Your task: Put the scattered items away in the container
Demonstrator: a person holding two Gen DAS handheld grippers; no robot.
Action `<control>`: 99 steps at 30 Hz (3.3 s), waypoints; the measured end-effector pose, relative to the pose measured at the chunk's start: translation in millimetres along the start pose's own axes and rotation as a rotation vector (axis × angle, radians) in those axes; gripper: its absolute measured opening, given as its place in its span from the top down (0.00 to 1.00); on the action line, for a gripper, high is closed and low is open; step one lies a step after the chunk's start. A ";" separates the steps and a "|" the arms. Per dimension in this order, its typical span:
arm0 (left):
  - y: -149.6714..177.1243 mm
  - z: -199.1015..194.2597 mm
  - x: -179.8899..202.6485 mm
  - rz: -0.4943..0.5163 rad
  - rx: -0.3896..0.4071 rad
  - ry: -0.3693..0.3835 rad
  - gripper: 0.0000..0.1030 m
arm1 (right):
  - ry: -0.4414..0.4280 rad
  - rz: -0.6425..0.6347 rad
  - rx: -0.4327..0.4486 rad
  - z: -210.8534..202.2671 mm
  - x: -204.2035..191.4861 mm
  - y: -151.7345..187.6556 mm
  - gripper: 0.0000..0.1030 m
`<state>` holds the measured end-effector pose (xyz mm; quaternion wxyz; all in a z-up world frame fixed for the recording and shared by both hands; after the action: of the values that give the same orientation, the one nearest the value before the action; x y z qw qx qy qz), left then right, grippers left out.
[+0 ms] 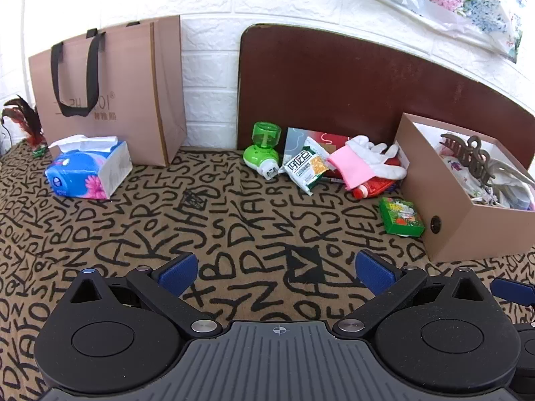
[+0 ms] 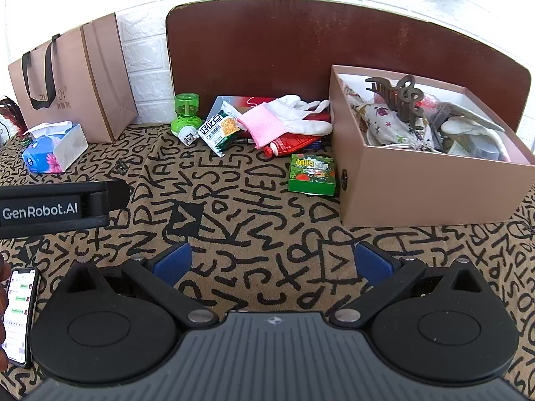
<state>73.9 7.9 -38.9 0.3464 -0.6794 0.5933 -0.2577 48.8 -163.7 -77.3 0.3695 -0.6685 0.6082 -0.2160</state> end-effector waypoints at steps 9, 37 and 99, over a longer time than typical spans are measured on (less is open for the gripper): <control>-4.0 17.0 0.3 0.000 -0.019 -0.004 0.00 | -0.008 -0.001 -0.027 18.2 0.3 -2.6 0.00; -65.5 124.2 14.9 -0.005 -0.011 0.171 0.00 | -0.176 -0.072 0.023 131.1 2.3 -57.8 0.04; 80.1 17.2 45.0 -0.077 -0.297 0.490 0.26 | -0.389 -0.029 -0.144 2.4 23.7 67.4 0.65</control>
<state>44.1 -38.1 -114.6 0.0795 -0.6620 0.6644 -0.3376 10.5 -185.3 -133.7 0.4278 -0.7311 0.5296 -0.0441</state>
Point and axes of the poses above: each gripper's, at about its wrist camera, not at the fingertips, and z roughly the way its jaws point, x to its right, y to its underside, the point moved 2 cm from there along z, roughly the way its jaws point, and after that the axes turned 13 degrees about -y, right-handed, at the moved point
